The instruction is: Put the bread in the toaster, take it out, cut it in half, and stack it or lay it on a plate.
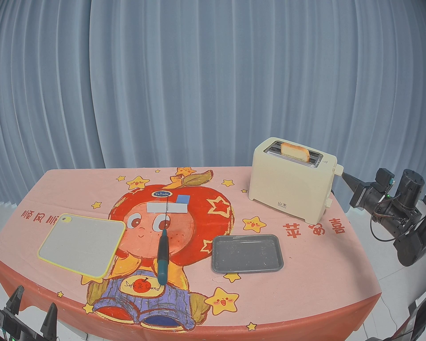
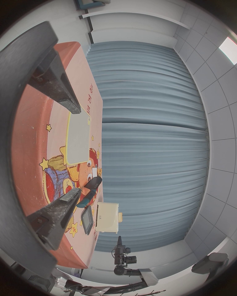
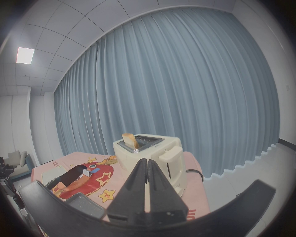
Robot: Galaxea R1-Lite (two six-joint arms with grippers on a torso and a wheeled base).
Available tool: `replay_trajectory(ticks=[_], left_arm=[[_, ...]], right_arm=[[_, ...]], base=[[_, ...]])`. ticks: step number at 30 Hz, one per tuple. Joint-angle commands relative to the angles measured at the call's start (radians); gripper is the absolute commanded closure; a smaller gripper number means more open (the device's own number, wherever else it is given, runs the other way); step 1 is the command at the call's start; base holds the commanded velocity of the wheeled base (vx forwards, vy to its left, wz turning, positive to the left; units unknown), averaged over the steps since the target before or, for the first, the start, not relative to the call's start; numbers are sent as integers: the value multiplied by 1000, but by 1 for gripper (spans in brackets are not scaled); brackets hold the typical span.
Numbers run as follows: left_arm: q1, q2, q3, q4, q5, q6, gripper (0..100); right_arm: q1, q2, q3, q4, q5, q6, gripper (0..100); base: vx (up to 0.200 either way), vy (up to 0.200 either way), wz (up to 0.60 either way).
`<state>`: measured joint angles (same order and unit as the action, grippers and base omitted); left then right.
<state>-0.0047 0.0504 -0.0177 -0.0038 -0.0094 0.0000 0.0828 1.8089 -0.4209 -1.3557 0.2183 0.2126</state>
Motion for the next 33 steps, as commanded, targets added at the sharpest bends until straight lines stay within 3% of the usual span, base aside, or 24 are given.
replay_trajectory(ticks=[1,33], left_arm=[[0,0,18,-1,0,0,0],[0,0,18,-1,0,0,0]], right_arm=[[0,-17,-1,0,1,-1,100],[-17,66,-102,-17,-13,5,100]], base=[[0,0,0],[0,0,0]])
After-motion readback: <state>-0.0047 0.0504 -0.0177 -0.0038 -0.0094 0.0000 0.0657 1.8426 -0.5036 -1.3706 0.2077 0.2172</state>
